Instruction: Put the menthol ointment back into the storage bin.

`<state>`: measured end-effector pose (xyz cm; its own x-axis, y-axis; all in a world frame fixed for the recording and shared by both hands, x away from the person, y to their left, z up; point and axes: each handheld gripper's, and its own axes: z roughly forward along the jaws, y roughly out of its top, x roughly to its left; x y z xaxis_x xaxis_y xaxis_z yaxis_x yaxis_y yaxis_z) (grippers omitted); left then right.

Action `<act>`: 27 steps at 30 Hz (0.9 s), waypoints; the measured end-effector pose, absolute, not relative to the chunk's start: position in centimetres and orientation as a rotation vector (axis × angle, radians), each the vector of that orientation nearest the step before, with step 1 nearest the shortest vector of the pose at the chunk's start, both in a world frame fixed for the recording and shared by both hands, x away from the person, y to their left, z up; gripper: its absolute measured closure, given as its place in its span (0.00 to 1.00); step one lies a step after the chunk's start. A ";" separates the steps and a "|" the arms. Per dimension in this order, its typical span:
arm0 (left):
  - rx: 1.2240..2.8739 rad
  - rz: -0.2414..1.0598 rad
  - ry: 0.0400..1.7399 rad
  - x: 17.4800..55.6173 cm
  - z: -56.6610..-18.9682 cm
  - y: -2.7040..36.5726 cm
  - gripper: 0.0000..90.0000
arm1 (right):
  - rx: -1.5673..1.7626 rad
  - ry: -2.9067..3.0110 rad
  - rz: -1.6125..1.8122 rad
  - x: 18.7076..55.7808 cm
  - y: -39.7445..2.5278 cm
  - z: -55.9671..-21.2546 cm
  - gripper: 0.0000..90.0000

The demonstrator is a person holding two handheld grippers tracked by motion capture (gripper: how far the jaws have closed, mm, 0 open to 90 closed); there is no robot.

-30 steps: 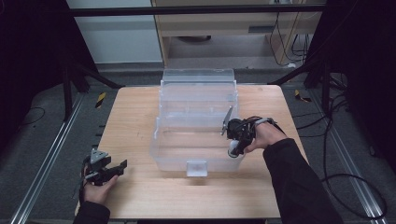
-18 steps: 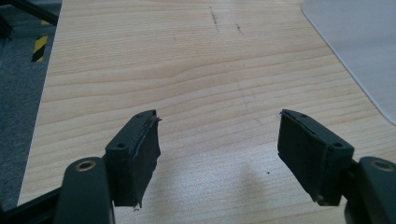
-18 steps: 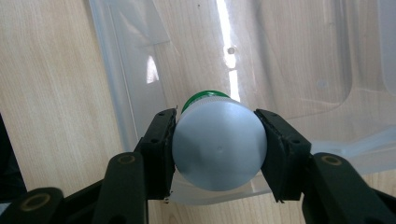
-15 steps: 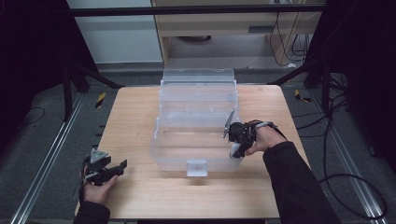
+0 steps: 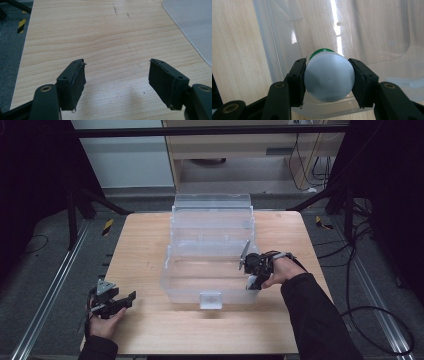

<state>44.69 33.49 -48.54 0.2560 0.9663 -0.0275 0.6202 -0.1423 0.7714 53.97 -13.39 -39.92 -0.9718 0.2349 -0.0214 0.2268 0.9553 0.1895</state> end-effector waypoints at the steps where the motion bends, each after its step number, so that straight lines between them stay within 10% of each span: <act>1: 1.851 0.649 1.444 44.7 -48.5 33.5 0.32 | 0.362 3.064 0.287 54.0 -13.4 -40.0 0.56; 27: 1.853 0.648 1.445 44.7 -48.5 33.5 0.32 | 0.462 2.983 0.399 53.6 -14.1 -38.6 0.49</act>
<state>44.69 33.51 -48.55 0.2562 0.9662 -0.0278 0.6219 -0.1427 0.7700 53.56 -14.09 -38.61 -0.9493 0.3094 -0.0551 0.2841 0.9198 0.2707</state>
